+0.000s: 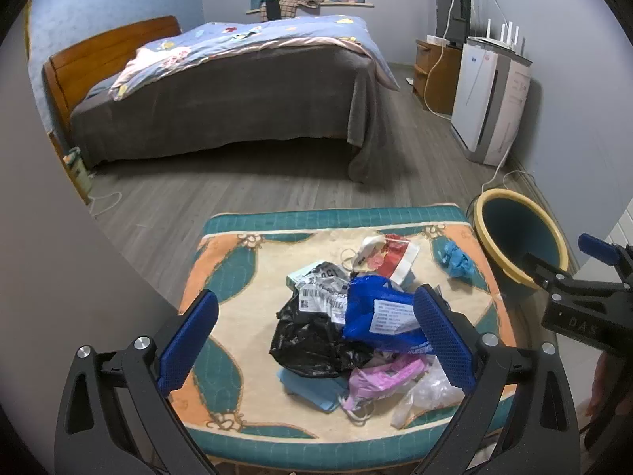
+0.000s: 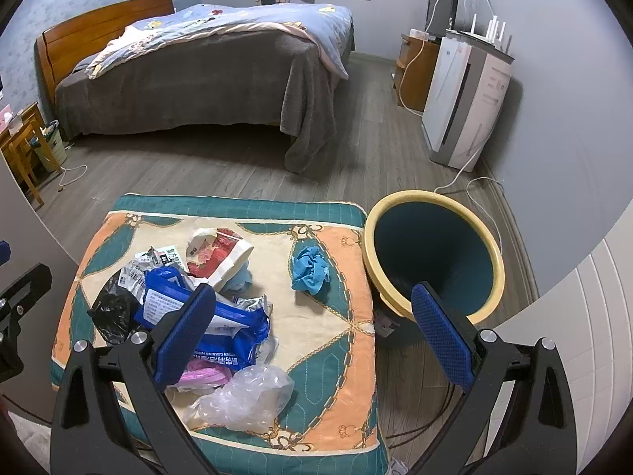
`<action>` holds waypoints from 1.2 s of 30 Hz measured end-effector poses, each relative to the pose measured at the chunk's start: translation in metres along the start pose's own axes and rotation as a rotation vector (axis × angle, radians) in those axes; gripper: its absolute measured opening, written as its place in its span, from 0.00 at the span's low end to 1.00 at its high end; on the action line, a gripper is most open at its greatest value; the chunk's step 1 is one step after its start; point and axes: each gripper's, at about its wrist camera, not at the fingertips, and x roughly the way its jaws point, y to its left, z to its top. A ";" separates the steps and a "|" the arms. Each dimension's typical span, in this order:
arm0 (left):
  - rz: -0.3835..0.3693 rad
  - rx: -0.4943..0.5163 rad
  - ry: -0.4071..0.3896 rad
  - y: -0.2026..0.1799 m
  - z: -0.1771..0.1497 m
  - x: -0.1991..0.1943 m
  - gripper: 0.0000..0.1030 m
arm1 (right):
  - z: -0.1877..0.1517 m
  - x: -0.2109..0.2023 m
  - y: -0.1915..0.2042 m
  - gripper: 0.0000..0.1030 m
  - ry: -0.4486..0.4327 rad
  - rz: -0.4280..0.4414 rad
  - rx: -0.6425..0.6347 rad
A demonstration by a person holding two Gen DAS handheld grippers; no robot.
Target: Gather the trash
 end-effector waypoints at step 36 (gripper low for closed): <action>0.002 0.014 -0.013 -0.002 0.002 -0.003 0.95 | -0.002 0.007 -0.008 0.95 0.022 -0.035 0.004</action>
